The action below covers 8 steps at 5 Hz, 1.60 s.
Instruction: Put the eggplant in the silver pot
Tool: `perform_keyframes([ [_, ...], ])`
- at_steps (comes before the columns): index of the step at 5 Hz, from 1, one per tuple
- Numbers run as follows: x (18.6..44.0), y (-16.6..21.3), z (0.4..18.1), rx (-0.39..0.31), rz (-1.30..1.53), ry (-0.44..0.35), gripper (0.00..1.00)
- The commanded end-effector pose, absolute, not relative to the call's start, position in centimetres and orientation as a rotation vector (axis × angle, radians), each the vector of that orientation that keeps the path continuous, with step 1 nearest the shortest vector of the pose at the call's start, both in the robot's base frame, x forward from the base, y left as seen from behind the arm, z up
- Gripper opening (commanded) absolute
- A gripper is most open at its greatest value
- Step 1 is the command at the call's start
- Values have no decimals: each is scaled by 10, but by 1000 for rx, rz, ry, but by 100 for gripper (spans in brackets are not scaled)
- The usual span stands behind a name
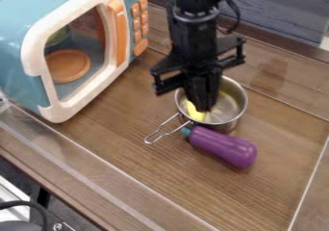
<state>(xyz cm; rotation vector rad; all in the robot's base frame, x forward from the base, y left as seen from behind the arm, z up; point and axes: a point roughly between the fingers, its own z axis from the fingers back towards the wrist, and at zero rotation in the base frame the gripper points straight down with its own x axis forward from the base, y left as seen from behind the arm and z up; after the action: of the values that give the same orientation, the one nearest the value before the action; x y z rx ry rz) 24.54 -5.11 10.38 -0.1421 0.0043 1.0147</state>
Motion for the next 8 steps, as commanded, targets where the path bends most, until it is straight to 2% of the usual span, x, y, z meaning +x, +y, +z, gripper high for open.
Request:
perform_keyframes([
  [1,246,-55,101,-167,1025,-42,0],
  [3,244,-53,96,-180,1045,-56,0],
  [8,248,-47,103,-199,1105,-67,0],
])
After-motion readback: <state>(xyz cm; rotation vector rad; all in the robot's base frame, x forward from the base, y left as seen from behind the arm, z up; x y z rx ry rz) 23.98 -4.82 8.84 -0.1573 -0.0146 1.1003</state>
